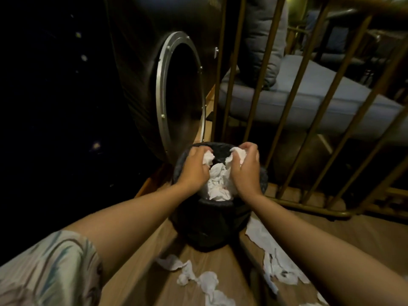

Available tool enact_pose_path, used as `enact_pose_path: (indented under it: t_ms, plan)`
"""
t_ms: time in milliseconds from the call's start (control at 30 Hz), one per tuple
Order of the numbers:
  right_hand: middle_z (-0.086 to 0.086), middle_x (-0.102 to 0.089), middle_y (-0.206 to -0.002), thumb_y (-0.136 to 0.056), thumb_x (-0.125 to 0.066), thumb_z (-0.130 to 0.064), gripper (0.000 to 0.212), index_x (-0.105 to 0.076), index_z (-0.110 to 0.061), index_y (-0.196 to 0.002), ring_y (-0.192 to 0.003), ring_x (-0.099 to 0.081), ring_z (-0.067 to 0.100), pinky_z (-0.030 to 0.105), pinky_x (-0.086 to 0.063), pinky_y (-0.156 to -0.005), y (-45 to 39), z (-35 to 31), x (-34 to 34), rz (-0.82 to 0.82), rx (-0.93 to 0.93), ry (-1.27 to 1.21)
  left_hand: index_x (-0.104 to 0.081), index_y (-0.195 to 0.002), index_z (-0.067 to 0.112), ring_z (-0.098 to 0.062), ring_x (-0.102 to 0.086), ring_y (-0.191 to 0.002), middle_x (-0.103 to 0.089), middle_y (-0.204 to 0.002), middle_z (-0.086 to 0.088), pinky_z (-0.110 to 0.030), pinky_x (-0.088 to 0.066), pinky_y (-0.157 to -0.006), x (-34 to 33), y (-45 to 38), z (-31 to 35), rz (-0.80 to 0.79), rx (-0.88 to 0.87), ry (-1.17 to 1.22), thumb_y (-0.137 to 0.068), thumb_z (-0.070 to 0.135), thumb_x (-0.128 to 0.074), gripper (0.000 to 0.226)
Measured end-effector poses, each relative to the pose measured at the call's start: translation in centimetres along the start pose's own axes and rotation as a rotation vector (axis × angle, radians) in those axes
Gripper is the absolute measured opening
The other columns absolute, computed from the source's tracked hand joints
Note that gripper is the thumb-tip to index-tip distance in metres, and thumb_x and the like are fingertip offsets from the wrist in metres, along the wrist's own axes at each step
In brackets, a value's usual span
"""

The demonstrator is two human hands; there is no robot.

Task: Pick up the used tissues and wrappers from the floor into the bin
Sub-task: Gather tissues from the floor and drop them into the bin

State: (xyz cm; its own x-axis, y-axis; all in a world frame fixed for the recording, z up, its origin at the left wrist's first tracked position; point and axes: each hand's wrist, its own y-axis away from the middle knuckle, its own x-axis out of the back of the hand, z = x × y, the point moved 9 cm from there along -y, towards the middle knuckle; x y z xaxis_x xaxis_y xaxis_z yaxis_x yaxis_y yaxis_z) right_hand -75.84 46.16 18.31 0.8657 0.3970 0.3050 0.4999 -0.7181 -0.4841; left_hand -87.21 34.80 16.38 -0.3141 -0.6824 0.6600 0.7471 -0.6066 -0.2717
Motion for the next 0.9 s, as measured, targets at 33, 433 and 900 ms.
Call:
enact_pose_path:
  t_ms: [33, 433, 900]
  plan:
    - [0.006, -0.046, -0.115, -0.095, -0.052, -0.009, 0.019, -0.049, -0.008, -0.114, -0.099, -0.049, 0.014, -0.003, -0.029, -0.076, 0.1, 0.1, -0.6, -0.067, 0.066, 0.063, -0.056, -0.128, 0.018, -0.021, -0.050, -0.120, -0.049, -0.131, -0.006, -0.022, -0.034, -0.103, -0.4, 0.1, -0.3, -0.022, -0.061, -0.034, -0.085, -0.003, -0.055, 0.047]
    - [0.007, -0.003, -0.163, -0.097, -0.019, -0.053, 0.057, -0.032, -0.030, -0.148, -0.145, 0.023, 0.029, 0.056, 0.031, -0.104, 3.4, 4.3, -5.2, -0.673, 0.294, 0.910, -0.050, -0.135, 0.017, -0.031, -0.050, -0.122, -0.062, -0.122, -0.009, -0.043, -0.041, -0.105, -4.1, -0.2, -3.9, -0.213, 0.006, -0.429, -0.083, 0.051, -0.065, 0.063]
    - [0.015, -0.031, -0.155, -0.089, -0.054, -0.026, 0.040, -0.056, -0.015, -0.128, -0.148, -0.007, 0.037, 0.068, 0.006, -0.112, 14.6, 0.8, -1.4, -0.192, 0.495, 0.467, -0.011, -0.154, 0.012, -0.024, 0.004, -0.151, 0.010, -0.162, -0.009, -0.032, 0.001, -0.122, -2.2, 12.3, -9.0, 0.018, -0.267, -0.093, -0.095, 0.042, -0.051, 0.077]
